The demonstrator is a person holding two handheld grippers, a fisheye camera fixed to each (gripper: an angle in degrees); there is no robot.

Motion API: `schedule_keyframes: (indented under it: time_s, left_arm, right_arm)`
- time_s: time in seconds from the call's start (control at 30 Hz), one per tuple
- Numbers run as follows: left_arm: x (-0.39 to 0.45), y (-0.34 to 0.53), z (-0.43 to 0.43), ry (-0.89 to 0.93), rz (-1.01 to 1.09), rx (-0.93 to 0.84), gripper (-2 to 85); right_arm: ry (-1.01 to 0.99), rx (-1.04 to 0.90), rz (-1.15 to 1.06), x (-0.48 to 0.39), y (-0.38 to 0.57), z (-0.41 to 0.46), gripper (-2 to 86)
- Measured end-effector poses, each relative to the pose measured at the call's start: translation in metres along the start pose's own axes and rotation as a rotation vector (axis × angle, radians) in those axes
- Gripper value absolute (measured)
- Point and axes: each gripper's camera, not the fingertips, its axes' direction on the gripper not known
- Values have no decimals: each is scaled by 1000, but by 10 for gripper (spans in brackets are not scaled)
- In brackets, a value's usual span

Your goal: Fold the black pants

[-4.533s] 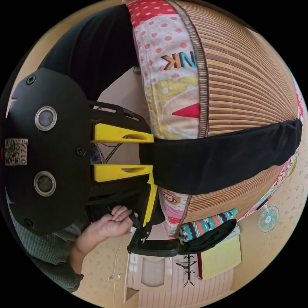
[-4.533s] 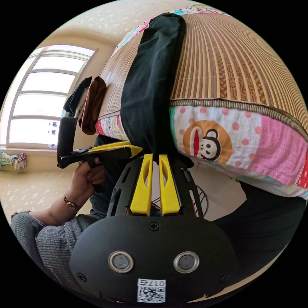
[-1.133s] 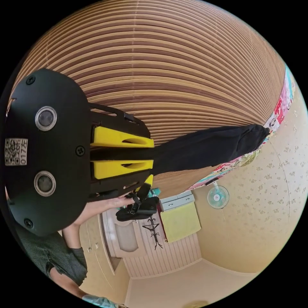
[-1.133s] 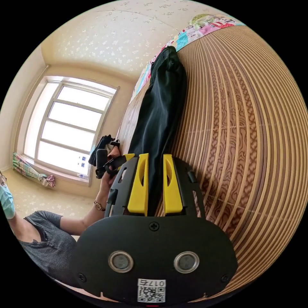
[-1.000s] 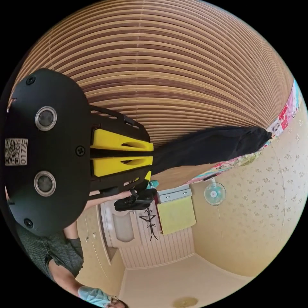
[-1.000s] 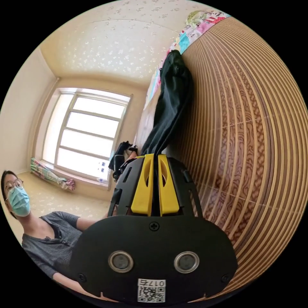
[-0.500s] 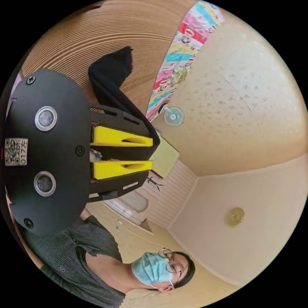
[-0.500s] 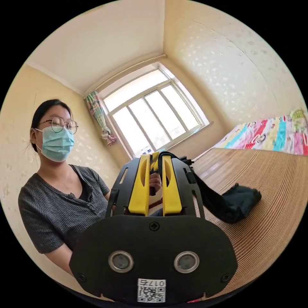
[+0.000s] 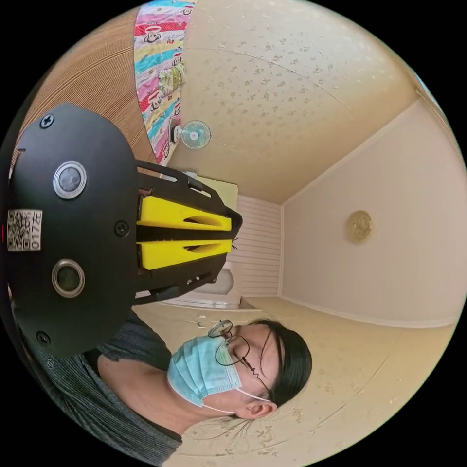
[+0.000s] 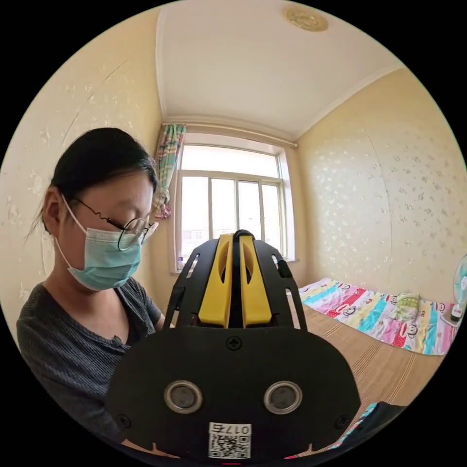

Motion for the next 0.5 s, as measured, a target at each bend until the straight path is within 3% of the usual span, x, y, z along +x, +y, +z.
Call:
schedule_keyframes:
  time_s: [0.13,0.23,0.37,0.5]
  left_arm:
    - [-62,14,26,-75,-136,-62,22]
    - [-144,21,59,-166,-304,-188,29]
    - [-248,50,104,-286,-419,-391,35]
    - [-296,122,96,-300,-484,-501,39]
  right_arm:
    - [52,-60,133,63,19,28,22]
    - [58,-129,364,168,53,68,21]
    - [224,-310,632,305,118,138,18]
    - [265,-451,681,339,198,180,18]
